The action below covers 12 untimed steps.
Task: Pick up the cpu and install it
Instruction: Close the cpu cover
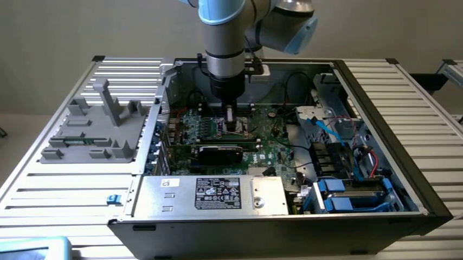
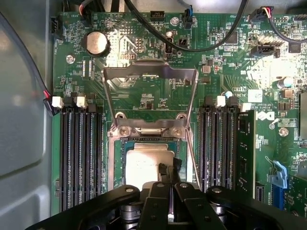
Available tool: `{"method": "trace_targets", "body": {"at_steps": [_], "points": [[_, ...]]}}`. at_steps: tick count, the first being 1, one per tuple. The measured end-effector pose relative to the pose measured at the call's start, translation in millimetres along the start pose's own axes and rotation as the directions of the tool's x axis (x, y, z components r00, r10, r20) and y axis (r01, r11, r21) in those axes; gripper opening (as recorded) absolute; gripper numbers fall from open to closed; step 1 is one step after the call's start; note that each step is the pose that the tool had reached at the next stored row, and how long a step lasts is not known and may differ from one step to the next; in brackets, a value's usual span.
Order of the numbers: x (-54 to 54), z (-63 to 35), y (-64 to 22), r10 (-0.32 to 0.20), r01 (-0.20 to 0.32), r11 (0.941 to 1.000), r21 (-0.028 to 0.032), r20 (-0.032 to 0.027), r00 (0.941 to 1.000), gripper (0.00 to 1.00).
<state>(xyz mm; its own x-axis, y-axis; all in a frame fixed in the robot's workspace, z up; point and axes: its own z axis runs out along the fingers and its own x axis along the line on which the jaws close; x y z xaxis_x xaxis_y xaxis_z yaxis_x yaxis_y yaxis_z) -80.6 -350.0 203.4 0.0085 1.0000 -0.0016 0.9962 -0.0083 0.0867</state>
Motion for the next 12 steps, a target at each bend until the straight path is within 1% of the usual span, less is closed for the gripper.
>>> {"method": "trace_targets", "body": {"at_steps": [6,9,10,12], "points": [[0.0,-0.6,-2.9,0.001,-0.001,1.0000,0.0001,-0.0133,0.9999,0.11],[0.0,-6.0,-2.6,0.002,-0.002,1.0000,0.0002,-0.0231,0.9997,0.11],[-0.1,-8.5,-2.4,0.002,-0.002,1.0000,0.0003,-0.0253,0.9997,0.11],[0.0,-15.3,-1.8,0.003,-0.002,1.0000,0.0002,-0.0272,0.9996,0.11]]}}
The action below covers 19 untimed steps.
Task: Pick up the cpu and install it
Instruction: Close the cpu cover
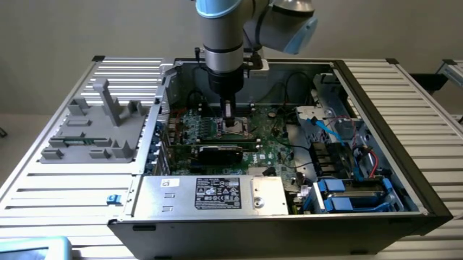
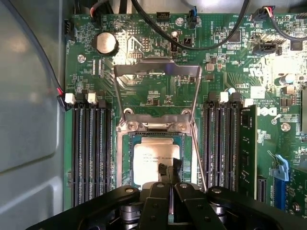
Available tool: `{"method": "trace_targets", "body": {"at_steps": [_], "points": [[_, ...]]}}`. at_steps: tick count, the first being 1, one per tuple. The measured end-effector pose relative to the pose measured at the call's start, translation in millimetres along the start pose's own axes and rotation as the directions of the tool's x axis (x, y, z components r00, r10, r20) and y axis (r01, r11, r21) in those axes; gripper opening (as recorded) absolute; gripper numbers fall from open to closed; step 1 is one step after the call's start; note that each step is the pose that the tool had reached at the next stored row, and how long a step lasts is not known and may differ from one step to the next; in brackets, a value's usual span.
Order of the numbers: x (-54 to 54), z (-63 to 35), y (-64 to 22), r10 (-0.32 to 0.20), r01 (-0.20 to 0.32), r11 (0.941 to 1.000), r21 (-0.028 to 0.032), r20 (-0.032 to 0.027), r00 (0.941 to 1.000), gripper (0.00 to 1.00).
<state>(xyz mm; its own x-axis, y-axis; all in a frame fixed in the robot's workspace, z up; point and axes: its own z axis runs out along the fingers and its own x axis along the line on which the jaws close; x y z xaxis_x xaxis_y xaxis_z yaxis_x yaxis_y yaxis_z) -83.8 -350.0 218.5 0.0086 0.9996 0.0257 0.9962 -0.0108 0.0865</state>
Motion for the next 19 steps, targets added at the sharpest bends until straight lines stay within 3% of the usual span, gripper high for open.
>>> {"method": "trace_targets", "body": {"at_steps": [6,10,15,19], "points": [[0.7,-26.5,7.4,-0.001,0.001,1.0000,0.0004,-0.0019,1.0000,0.11],[1.0,-40.1,20.5,-0.002,0.002,1.0000,0.0008,-0.0089,1.0000,0.11],[1.3,-42.8,42.0,-0.001,0.001,1.0000,0.0029,-0.0153,0.9999,0.11],[1.5,-41.4,57.4,-0.001,0.001,1.0000,0.0042,-0.0171,0.9999,0.11]]}}
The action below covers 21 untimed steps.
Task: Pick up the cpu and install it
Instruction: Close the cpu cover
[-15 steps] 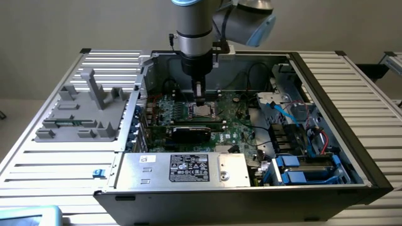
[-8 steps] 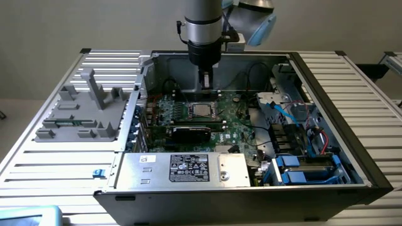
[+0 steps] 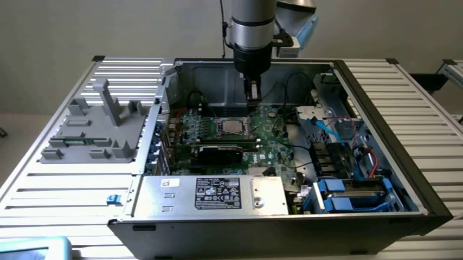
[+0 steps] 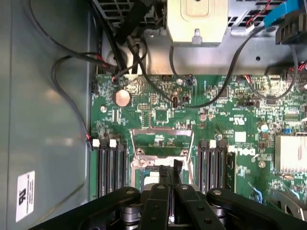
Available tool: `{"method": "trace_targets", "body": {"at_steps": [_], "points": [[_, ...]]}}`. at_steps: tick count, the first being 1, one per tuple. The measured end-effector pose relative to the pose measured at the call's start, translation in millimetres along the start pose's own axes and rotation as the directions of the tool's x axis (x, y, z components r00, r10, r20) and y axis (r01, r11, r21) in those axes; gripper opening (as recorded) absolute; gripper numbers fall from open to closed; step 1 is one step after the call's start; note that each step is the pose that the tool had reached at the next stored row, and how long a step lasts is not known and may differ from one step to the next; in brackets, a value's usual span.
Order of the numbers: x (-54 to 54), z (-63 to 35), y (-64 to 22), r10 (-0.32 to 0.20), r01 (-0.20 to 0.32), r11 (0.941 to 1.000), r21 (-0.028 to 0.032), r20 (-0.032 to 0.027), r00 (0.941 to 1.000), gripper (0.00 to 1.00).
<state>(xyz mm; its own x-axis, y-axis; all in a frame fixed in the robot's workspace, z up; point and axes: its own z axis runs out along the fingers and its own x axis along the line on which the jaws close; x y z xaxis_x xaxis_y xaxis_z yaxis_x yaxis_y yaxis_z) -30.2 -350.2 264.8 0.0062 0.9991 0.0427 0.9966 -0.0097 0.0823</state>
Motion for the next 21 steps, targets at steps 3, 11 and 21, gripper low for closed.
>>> {"method": "trace_targets", "body": {"at_steps": [3,11,21], "points": [[0.0,0.7,8.8,0.000,0.000,1.0000,0.0022,-0.0001,1.0000,0.11],[0.6,1.4,28.1,0.000,0.000,1.0000,0.0021,-0.0008,1.0000,0.11],[0.7,4.7,54.3,0.001,-0.001,1.0000,0.0023,-0.0084,1.0000,0.11]]}}
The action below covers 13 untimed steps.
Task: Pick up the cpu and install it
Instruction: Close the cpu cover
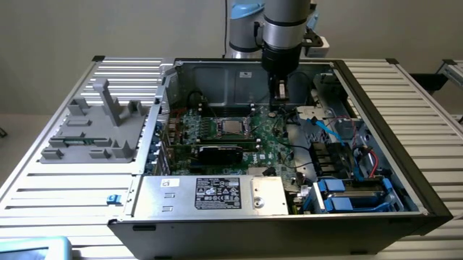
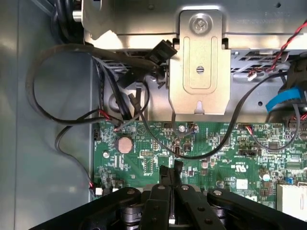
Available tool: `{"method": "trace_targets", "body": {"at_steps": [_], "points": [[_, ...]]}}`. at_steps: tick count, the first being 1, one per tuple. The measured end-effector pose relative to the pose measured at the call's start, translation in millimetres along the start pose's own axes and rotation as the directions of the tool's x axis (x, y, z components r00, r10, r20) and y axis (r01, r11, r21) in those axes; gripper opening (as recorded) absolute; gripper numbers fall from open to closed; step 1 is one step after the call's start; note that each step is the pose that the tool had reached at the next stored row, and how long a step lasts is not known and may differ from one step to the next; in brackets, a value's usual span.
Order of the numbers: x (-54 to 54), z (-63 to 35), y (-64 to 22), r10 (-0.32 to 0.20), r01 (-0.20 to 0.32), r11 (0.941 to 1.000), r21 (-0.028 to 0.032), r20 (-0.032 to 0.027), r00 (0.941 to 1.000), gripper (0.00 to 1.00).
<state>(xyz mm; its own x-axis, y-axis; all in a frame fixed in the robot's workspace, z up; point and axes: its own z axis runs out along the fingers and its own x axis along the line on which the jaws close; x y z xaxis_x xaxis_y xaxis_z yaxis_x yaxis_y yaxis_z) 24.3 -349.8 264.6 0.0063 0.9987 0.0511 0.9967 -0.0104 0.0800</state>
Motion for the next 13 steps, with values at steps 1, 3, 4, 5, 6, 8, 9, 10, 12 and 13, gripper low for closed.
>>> {"method": "trace_targets", "body": {"at_steps": [1,3,4,5,6,8,9,10,12,13], "points": [[-0.1,1.8,0.7,0.000,0.000,1.0000,0.0000,-0.0015,1.0000,0.11],[-0.2,5.3,0.9,0.000,0.000,1.0000,0.0001,-0.0062,1.0000,0.11],[-0.3,6.4,1.0,0.001,-0.001,1.0000,0.0002,-0.0108,0.9999,0.11],[-0.4,7.3,1.1,0.001,-0.001,1.0000,0.0007,-0.0169,0.9999,0.11],[-0.4,8.1,1.1,0.002,-0.002,1.0000,0.0019,-0.0229,0.9997,0.11],[-0.4,9.9,1.1,0.003,-0.003,1.0000,0.0060,-0.0306,0.9995,0.11],[-0.5,11.3,0.9,0.003,-0.003,1.0000,0.0071,-0.0327,0.9995,0.11],[-0.6,12.7,0.8,0.004,-0.003,1.0000,0.0078,-0.0341,0.9994,0.11],[-0.7,15.6,0.6,0.004,-0.003,1.0000,0.0089,-0.0380,0.9993,0.11],[-0.8,16.9,0.5,0.004,-0.004,0.9999,0.0100,-0.0393,0.9992,0.11]]}}
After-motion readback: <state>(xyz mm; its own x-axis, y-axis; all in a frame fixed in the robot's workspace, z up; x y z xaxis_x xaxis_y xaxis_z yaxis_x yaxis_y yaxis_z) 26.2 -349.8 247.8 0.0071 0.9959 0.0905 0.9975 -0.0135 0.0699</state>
